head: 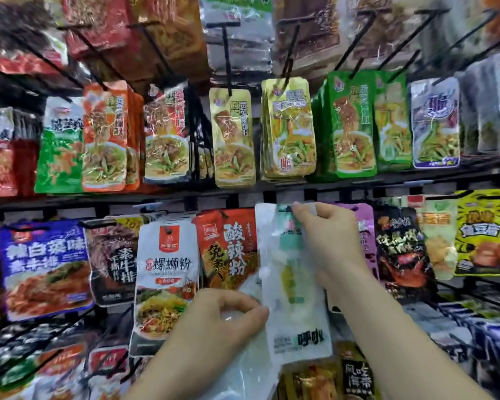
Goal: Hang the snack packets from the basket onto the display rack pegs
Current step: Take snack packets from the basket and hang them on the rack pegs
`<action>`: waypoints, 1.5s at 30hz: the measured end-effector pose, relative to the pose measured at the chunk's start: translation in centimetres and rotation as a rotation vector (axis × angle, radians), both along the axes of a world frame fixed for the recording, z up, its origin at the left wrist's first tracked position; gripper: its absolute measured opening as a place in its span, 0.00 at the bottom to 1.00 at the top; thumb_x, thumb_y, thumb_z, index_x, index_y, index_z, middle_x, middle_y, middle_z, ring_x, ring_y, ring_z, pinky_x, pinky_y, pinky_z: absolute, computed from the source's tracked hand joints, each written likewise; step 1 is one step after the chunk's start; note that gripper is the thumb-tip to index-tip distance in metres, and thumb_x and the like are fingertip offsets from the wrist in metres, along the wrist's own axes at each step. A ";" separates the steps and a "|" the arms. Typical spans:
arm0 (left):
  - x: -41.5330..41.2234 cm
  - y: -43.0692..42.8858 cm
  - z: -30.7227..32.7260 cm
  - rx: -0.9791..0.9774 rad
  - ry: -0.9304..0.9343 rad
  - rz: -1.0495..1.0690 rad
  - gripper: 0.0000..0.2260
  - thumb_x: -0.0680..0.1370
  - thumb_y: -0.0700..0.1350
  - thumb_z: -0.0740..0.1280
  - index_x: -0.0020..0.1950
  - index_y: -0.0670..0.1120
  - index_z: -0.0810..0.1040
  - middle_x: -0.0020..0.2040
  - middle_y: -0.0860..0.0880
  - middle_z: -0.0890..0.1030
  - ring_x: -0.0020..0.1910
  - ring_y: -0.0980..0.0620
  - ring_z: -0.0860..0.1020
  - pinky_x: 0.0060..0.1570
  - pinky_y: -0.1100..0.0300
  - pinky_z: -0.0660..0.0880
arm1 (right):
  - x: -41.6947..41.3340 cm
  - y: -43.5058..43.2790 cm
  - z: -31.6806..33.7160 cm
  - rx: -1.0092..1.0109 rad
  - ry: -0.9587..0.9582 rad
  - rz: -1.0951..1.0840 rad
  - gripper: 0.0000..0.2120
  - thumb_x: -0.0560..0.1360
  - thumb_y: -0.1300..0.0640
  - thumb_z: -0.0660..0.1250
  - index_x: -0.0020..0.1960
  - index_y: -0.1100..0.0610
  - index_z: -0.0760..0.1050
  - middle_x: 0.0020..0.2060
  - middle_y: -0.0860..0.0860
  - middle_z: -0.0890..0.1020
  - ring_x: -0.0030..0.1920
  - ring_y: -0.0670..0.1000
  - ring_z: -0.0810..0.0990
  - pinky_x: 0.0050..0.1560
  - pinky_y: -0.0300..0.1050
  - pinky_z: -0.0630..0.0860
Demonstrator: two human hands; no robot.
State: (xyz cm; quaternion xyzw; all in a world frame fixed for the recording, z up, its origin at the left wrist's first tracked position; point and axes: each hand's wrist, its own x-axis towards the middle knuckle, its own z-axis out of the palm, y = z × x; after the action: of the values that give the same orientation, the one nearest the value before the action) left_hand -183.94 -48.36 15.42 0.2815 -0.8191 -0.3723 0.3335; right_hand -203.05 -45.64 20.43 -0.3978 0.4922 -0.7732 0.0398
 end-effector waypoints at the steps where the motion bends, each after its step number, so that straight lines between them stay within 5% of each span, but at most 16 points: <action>1: 0.0 0.0 0.0 0.008 0.004 -0.011 0.06 0.73 0.57 0.70 0.40 0.58 0.84 0.42 0.72 0.80 0.45 0.76 0.75 0.46 0.71 0.65 | 0.1 0.1 0.0 0.020 0.009 -0.012 0.22 0.72 0.49 0.69 0.41 0.70 0.74 0.31 0.56 0.72 0.32 0.52 0.70 0.36 0.48 0.67; 5: 0.1 -0.3 -0.6 -0.003 0.021 -0.018 0.07 0.73 0.55 0.72 0.40 0.54 0.85 0.42 0.68 0.82 0.43 0.74 0.76 0.44 0.72 0.68 | 0.5 0.5 -0.5 0.063 0.093 -0.138 0.22 0.76 0.53 0.68 0.34 0.69 0.67 0.28 0.54 0.63 0.29 0.50 0.59 0.34 0.44 0.56; 8: 0.7 -0.7 -1.2 -0.043 0.061 -0.030 0.02 0.74 0.48 0.72 0.44 0.55 0.84 0.44 0.68 0.82 0.46 0.76 0.75 0.45 0.79 0.68 | 0.8 0.5 -0.2 0.101 0.199 -0.289 0.18 0.76 0.55 0.67 0.36 0.68 0.73 0.26 0.55 0.67 0.29 0.50 0.63 0.32 0.43 0.59; 11: 2.1 -0.9 -1.9 -0.071 0.126 -0.045 0.16 0.74 0.45 0.72 0.56 0.64 0.77 0.54 0.70 0.76 0.57 0.76 0.70 0.49 0.83 0.65 | 0.7 0.1 0.1 0.170 0.286 -0.440 0.12 0.74 0.56 0.66 0.36 0.62 0.78 0.27 0.54 0.75 0.30 0.49 0.69 0.31 0.43 0.64; 13: 3.2 -1.2 -2.6 0.030 0.197 -0.079 0.24 0.74 0.44 0.73 0.60 0.69 0.71 0.57 0.62 0.78 0.59 0.60 0.77 0.59 0.64 0.74 | 0.7 -0.3 0.1 0.218 0.308 -0.517 0.13 0.74 0.56 0.65 0.32 0.57 0.76 0.26 0.49 0.74 0.30 0.49 0.70 0.32 0.45 0.64; 15: 4.2 -1.4 -3.1 0.123 0.255 -0.092 0.28 0.71 0.47 0.74 0.61 0.73 0.68 0.61 0.53 0.80 0.58 0.45 0.79 0.57 0.44 0.77 | 0.8 -0.7 0.0 0.268 0.328 -0.576 0.13 0.75 0.55 0.65 0.31 0.54 0.74 0.26 0.48 0.74 0.32 0.51 0.72 0.33 0.45 0.64; 17: 5.0 -1.7 -3.5 0.181 0.306 -0.096 0.29 0.72 0.47 0.74 0.63 0.73 0.66 0.61 0.48 0.81 0.57 0.40 0.80 0.55 0.39 0.76 | 1.0 -1.1 0.0 0.299 0.358 -0.622 0.11 0.76 0.55 0.64 0.35 0.56 0.77 0.28 0.49 0.75 0.36 0.55 0.76 0.35 0.45 0.66; 21: 6.1 -1.7 -3.4 0.307 0.389 -0.144 0.26 0.76 0.37 0.68 0.64 0.63 0.68 0.48 0.47 0.86 0.43 0.42 0.85 0.44 0.42 0.80 | 2.0 -0.5 -0.1 0.366 0.499 -0.723 0.14 0.79 0.53 0.61 0.57 0.61 0.77 0.42 0.58 0.81 0.47 0.61 0.78 0.43 0.51 0.69; 24: 6.9 -2.0 -3.3 0.318 0.420 -0.152 0.21 0.75 0.37 0.68 0.63 0.57 0.71 0.47 0.45 0.86 0.42 0.41 0.84 0.44 0.42 0.81 | 3.2 1.6 -1.4 0.342 0.696 -0.843 0.19 0.80 0.54 0.59 0.69 0.60 0.67 0.40 0.59 0.78 0.40 0.60 0.75 0.37 0.49 0.63; 28: 7.7 -2.3 -3.9 0.331 0.471 -0.147 0.19 0.71 0.38 0.69 0.59 0.52 0.72 0.46 0.43 0.85 0.40 0.40 0.84 0.37 0.46 0.82 | 4.1 3.7 -4.0 0.101 0.762 -0.889 0.20 0.78 0.61 0.63 0.69 0.61 0.68 0.55 0.58 0.78 0.50 0.58 0.76 0.47 0.46 0.70; 31: 7.4 -2.4 -4.7 0.356 0.489 -0.155 0.19 0.70 0.37 0.69 0.58 0.51 0.72 0.44 0.40 0.85 0.36 0.42 0.84 0.30 0.52 0.80 | 3.4 2.6 -4.8 0.120 0.663 -0.757 0.16 0.77 0.64 0.66 0.64 0.58 0.74 0.46 0.51 0.78 0.44 0.55 0.79 0.48 0.52 0.77; 35: 6.7 -2.3 -5.1 0.393 0.484 -0.210 0.20 0.68 0.40 0.69 0.58 0.52 0.71 0.46 0.40 0.85 0.41 0.37 0.83 0.38 0.45 0.82 | 3.3 1.4 -5.0 0.088 0.509 -0.685 0.11 0.77 0.61 0.67 0.59 0.56 0.78 0.34 0.43 0.76 0.34 0.44 0.76 0.38 0.35 0.72; 40: 6.6 -2.0 -4.9 0.426 0.499 -0.245 0.21 0.67 0.39 0.69 0.59 0.52 0.71 0.45 0.40 0.85 0.40 0.38 0.84 0.33 0.49 0.82 | 2.2 0.8 -4.3 0.149 0.570 -0.709 0.12 0.78 0.62 0.65 0.60 0.55 0.79 0.33 0.45 0.75 0.36 0.49 0.75 0.39 0.44 0.69; 45: 6.3 -1.6 -4.4 0.409 0.489 -0.219 0.19 0.69 0.42 0.69 0.58 0.48 0.70 0.43 0.41 0.85 0.36 0.40 0.84 0.32 0.51 0.81 | 2.1 0.7 -3.9 0.364 0.647 -0.740 0.15 0.78 0.61 0.64 0.63 0.55 0.77 0.45 0.55 0.83 0.44 0.54 0.79 0.46 0.44 0.71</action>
State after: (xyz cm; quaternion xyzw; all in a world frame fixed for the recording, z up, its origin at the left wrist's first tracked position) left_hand -177.65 -49.94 11.02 0.1551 -0.6486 -0.6192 0.4146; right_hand -201.00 -44.90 16.51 -0.4022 0.7135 -0.4750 -0.3217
